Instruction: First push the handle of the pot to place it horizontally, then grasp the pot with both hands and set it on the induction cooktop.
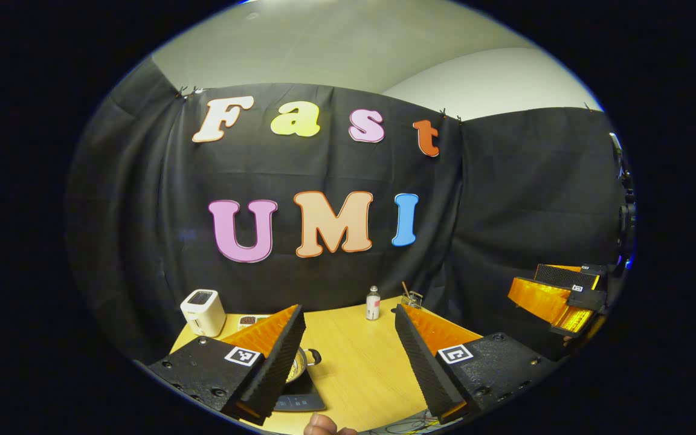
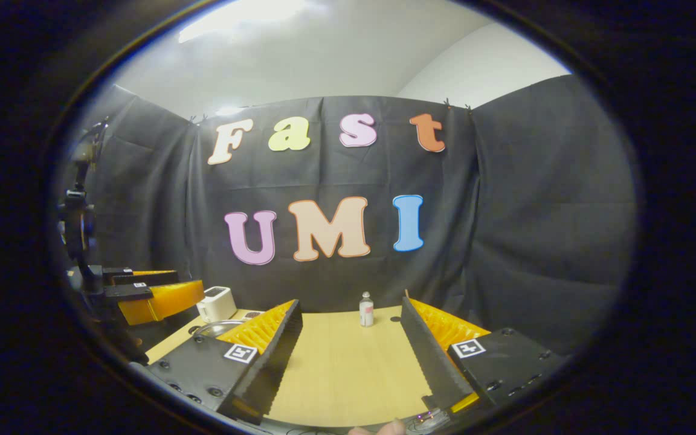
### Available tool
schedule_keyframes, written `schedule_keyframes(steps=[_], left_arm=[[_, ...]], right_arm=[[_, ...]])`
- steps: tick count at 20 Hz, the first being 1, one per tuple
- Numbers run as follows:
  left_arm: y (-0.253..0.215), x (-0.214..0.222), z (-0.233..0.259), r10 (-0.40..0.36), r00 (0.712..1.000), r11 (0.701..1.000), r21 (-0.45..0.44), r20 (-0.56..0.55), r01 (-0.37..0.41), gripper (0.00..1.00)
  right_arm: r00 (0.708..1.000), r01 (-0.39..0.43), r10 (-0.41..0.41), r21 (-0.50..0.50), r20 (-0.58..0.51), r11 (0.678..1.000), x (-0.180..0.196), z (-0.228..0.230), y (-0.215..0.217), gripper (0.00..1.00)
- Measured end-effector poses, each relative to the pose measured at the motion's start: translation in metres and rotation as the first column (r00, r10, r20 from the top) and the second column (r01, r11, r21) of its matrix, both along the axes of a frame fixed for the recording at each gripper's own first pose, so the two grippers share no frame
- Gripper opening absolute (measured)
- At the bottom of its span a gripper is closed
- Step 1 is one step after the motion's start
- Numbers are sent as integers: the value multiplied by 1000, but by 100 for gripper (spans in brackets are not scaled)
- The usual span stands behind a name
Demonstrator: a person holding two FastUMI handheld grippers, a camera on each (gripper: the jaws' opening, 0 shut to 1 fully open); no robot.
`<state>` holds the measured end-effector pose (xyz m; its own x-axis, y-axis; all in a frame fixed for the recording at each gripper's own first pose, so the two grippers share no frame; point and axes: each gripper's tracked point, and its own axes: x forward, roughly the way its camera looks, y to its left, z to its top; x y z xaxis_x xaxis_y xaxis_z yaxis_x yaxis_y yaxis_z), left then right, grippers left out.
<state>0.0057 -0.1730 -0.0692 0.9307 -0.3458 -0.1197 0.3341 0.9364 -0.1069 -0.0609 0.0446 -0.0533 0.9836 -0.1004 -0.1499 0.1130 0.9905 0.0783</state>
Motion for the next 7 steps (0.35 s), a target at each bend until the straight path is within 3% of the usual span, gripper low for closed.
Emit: schedule_keyframes(steps=[2,7], left_arm=[[20,-7,-2,40,999,999,-5,-7,-40,92],[22,0,0,12,1000,1000,15,11,-12,94]], right_arm=[[1000,6,-6,2,-12,1000,-1,-1,6,92],[1000,15,-14,-49,7,999,-3,11,14,92]])
